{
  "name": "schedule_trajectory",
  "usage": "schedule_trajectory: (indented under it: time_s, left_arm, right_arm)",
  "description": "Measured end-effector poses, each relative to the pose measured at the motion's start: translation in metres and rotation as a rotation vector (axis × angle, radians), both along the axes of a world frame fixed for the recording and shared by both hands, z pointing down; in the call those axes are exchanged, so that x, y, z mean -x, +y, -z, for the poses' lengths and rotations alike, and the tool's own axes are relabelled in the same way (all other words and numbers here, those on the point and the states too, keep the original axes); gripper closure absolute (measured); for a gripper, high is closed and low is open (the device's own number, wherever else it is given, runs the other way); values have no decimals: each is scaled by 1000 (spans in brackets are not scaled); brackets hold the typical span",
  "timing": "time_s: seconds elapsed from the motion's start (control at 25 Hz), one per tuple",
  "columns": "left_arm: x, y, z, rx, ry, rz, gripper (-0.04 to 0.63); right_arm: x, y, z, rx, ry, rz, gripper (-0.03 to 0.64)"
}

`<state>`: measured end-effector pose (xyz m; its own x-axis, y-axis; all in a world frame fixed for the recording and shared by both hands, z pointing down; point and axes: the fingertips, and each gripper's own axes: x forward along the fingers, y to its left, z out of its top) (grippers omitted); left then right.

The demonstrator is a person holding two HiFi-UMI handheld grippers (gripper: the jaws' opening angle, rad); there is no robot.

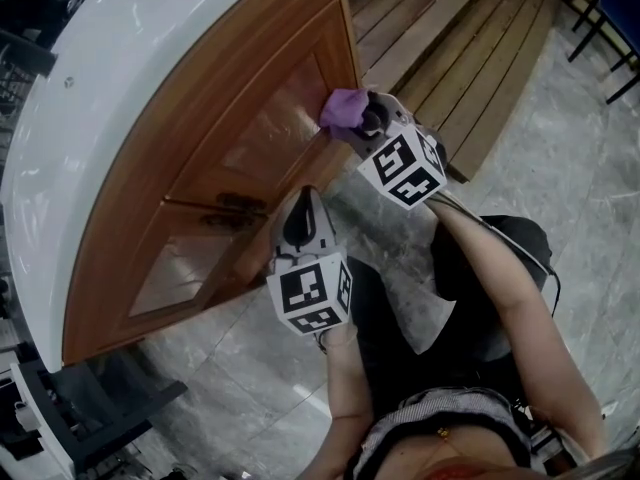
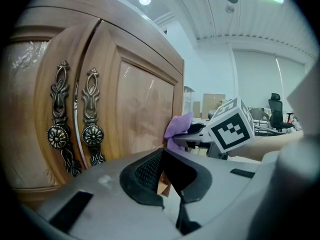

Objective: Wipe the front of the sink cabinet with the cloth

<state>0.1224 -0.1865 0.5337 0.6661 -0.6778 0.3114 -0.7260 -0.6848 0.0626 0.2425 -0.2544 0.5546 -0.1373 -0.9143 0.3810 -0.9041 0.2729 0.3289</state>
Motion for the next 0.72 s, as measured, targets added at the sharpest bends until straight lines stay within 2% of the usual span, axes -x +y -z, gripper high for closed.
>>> schedule_trajectory:
  time_s: [0.2, 0.72]
  left_arm:
    - [-5, -2, -3, 2, -7, -5, 595]
    - [-5, -5, -5, 5, -12, 3, 595]
  right_arm:
    - [-8, 1, -5, 7, 31, -14, 434]
    - [-8, -1, -5, 12, 4, -14, 433]
